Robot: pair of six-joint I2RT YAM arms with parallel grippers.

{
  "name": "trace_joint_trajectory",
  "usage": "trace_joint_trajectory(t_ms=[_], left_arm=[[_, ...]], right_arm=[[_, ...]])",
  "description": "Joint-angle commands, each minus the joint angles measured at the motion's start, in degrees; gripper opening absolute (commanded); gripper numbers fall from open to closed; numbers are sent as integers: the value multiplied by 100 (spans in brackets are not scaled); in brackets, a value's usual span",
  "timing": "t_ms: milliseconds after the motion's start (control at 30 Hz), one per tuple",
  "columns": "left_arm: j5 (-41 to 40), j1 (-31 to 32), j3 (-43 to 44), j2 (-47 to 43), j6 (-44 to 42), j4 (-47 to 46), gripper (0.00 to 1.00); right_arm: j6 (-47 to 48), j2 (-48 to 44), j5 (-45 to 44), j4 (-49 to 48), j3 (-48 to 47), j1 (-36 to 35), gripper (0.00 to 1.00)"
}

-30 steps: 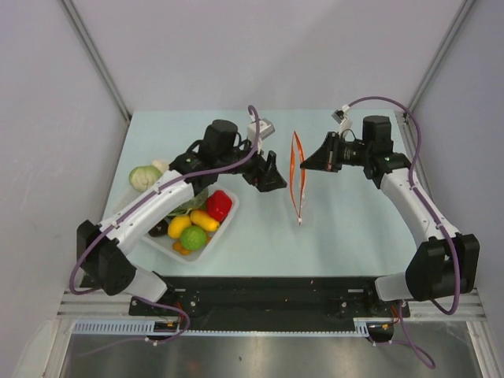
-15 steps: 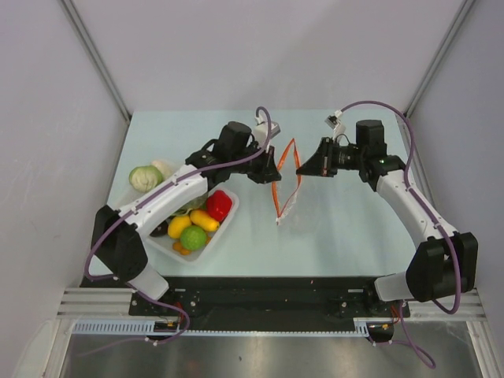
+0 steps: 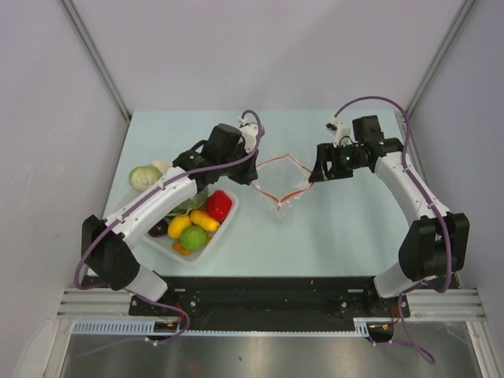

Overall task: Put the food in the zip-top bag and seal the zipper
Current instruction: Open the zipper of the food storage bag.

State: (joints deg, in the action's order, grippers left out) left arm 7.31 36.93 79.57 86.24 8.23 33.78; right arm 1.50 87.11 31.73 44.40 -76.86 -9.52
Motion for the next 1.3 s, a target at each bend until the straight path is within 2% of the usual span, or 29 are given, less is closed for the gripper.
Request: trace_joint_trajectory(t_ms=[0,67,133,233,367,467,600,667,767,1000,1100,1167,1200,1233,1267], left_arm=[[446,7,102,-143,354,-126,0],[455,7,225,24,591,-73,0],[386,7,322,42,732,-65,0],[341,7,392,95,1005,-38,0],[429,-10,393,104,1251,-117,0],[438,-89,349,121,1417,-152,0],[140,-177,410,209,1681,-73,0],[43,-186,410,227,1883,-47,0],[-142,-186,428,245,2068,6,1],[-309,-230,638,376,2367,208,0],[-266,-230,796,490,2525,243,0],[-257,-221,919,552,2578,261,0],[-283,-230,955,570,2570,278,0],[-309,-239,964,570,2544,296,0],[-301,-317,929,526,2526,305,0]], right_arm=[[194,-88,342,289,-418,-120,82],[-8,-211,492,17,-391,-251,89],[-342,-414,527,-255,-347,-305,90],[-589,-607,493,-441,-259,-436,89],[-510,-493,194,-213,-233,-639,81],[-554,-467,211,-177,-58,-770,81],[-922,-651,194,-502,241,-973,86],[-1386,-599,-131,-573,146,-1069,89],[-1608,-537,17,-599,-83,-1096,91],[-1740,-248,159,-792,-426,-1526,91],[-1819,-55,-288,-1152,-558,-1860,87],[-1864,183,-842,-1258,-628,-2036,80],[-1855,253,-983,-1267,-707,-2115,77],[-1864,376,-1141,-1250,-716,-2124,67],[-1829,403,-1194,-1232,-716,-2124,63]])
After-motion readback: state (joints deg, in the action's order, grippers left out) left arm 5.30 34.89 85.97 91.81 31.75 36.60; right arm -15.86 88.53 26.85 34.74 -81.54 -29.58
